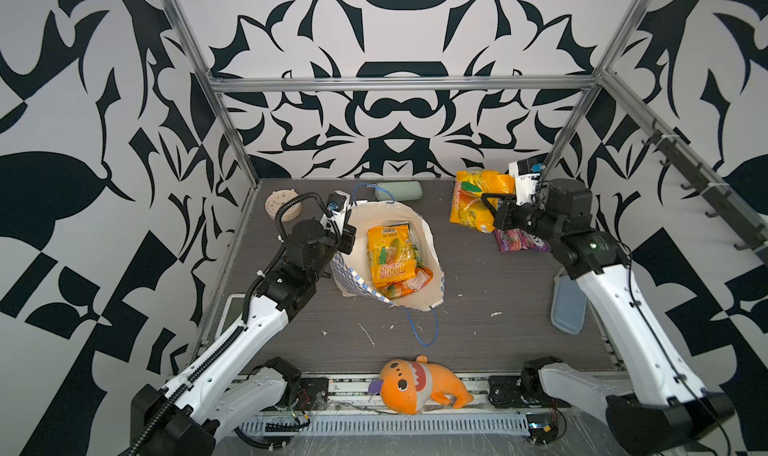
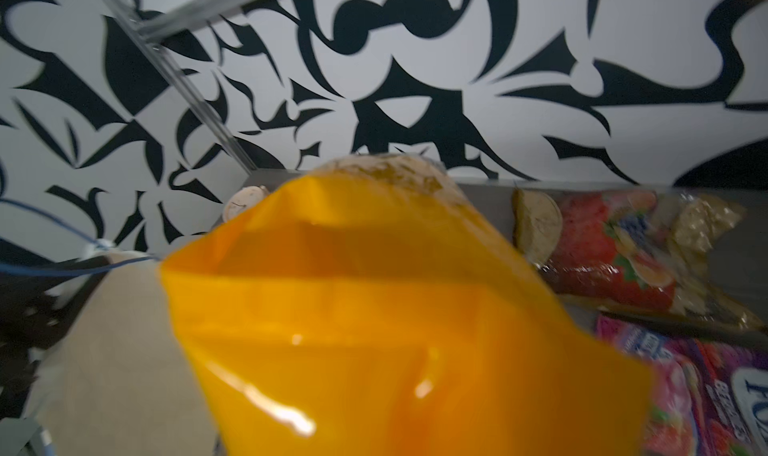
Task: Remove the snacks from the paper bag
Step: 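Carry the yellow packet to the other snacks and lower it onto the table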
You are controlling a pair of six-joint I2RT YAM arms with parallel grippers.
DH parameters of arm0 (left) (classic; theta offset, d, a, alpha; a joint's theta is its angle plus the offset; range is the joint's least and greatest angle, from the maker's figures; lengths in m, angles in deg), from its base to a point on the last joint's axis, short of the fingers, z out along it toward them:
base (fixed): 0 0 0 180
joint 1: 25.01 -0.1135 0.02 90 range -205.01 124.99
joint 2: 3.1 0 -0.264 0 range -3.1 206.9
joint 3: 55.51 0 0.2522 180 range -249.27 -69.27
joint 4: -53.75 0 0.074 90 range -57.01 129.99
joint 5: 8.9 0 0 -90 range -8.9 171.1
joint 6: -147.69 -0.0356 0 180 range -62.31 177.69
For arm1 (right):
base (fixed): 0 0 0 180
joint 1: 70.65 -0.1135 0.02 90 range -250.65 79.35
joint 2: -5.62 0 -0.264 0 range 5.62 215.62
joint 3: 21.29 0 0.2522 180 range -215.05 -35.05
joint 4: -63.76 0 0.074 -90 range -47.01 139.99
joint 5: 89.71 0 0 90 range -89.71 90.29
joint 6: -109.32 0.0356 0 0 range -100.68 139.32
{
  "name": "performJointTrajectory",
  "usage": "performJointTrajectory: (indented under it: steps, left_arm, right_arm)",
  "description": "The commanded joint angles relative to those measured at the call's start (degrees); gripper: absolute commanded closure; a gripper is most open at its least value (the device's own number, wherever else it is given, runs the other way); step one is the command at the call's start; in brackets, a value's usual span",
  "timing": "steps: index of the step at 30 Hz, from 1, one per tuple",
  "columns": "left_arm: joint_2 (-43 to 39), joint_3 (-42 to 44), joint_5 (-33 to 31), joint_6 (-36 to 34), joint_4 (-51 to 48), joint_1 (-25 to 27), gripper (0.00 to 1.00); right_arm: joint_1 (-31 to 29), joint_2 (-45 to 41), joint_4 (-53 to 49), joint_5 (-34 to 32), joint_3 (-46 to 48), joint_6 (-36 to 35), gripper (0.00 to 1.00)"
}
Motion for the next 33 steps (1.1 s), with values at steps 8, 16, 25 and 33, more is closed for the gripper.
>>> performJointTrajectory:
  steps: [8,16,25,33]
  left_arm:
    - [-3.2,1.3,-0.1,1.3,4.3,-0.2,1.00]
    - [-2.9,1.3,0.9,1.8,4.3,-0.2,1.00]
    - [-2.1,1.3,1.6,2.9,5.0,-0.1,1.00]
    - [-2.4,1.7,1.3,2.6,5.0,-0.2,1.00]
  right_arm:
    - [10.9,15.0,4.9,16.1,2.0,3.5,1.00]
    - [11.0,22.2,5.9,18.6,3.3,0.8,1.00]
    - [11.0,30.6,4.6,23.2,-1.9,-3.0,1.00]
    - [11.3,36.8,4.6,25.1,-5.4,-7.0,1.00]
